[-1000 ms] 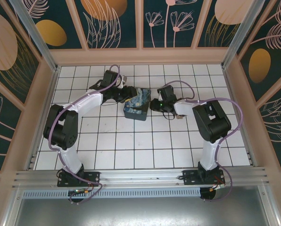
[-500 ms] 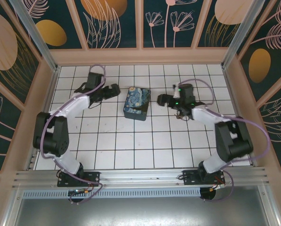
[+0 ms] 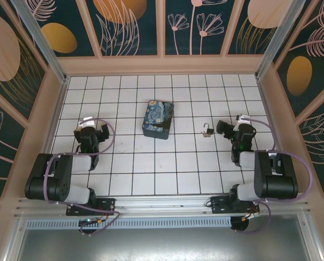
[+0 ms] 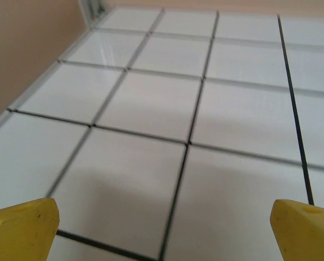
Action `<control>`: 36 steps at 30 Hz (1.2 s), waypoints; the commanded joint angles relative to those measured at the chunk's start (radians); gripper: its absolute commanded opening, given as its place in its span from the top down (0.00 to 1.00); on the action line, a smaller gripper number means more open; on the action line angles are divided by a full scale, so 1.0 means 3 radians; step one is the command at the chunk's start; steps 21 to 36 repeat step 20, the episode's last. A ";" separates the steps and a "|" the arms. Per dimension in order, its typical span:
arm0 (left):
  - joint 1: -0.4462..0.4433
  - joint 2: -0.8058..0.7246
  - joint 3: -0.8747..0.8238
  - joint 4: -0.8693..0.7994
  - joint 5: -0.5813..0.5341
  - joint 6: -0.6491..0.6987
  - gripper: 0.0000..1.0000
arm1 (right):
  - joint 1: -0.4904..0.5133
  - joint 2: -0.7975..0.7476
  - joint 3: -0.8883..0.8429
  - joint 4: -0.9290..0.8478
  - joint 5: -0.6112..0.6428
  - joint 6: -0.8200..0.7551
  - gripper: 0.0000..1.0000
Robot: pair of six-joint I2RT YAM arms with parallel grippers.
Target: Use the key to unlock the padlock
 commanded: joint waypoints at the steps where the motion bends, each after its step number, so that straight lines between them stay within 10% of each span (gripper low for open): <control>1: 0.0103 0.0328 -0.0225 0.1674 0.0129 0.0073 0.01 | -0.0049 0.0337 -0.0243 0.1496 -0.0020 -0.0169 0.01; 3: 0.0103 0.0213 -0.0045 0.1111 0.0385 0.0181 0.01 | -0.0027 0.0533 -0.0427 0.2135 -0.0061 -0.0218 0.01; 36: 0.0103 0.0224 -0.0069 0.1160 0.0443 0.0193 0.01 | 0.0035 0.0492 -0.0224 0.1633 0.0264 -0.0175 0.01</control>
